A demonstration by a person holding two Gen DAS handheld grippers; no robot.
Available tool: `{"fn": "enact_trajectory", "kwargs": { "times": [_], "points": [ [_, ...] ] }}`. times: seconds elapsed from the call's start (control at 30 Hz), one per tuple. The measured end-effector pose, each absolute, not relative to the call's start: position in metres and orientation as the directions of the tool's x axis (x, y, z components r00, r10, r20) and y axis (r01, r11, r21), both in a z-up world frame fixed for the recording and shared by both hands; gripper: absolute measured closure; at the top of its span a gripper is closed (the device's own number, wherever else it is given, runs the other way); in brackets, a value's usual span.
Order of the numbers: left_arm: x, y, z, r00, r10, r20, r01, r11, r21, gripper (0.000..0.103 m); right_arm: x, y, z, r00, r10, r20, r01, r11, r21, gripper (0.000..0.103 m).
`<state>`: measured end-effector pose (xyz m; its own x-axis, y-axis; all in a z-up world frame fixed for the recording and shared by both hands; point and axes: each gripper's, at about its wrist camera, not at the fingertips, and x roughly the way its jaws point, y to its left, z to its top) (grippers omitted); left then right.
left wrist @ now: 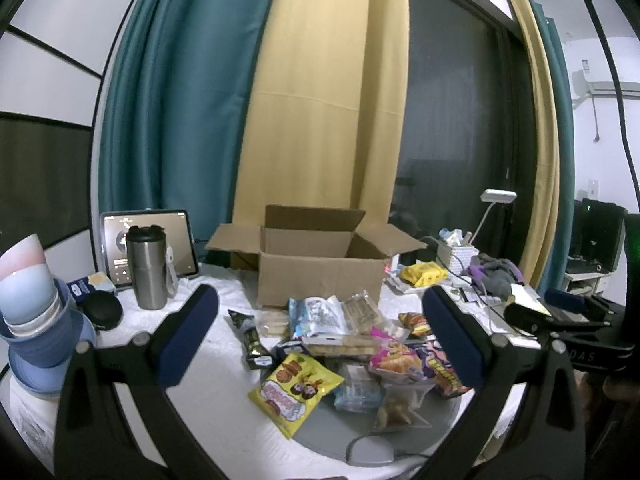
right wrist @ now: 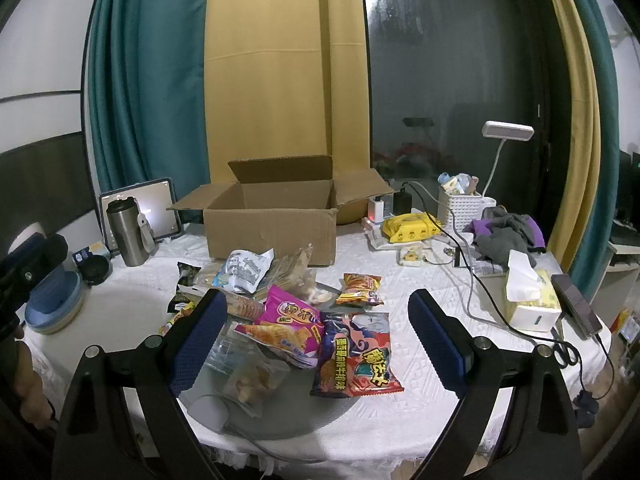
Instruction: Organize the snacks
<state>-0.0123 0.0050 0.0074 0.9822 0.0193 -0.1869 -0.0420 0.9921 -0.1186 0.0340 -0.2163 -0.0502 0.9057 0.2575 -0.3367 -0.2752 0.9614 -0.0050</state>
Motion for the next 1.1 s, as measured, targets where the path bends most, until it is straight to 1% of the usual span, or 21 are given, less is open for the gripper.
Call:
{"fn": "enact_trajectory", "kwargs": {
  "times": [1.1],
  "points": [
    [-0.0118, 0.0006, 0.0065, 0.982, 0.003, -0.187, -0.025, 0.993, -0.117, 0.0, 0.0319, -0.2164, -0.0525, 0.906, 0.255, -0.337, -0.272, 0.962, -0.005, 0.008]
  ]
}}
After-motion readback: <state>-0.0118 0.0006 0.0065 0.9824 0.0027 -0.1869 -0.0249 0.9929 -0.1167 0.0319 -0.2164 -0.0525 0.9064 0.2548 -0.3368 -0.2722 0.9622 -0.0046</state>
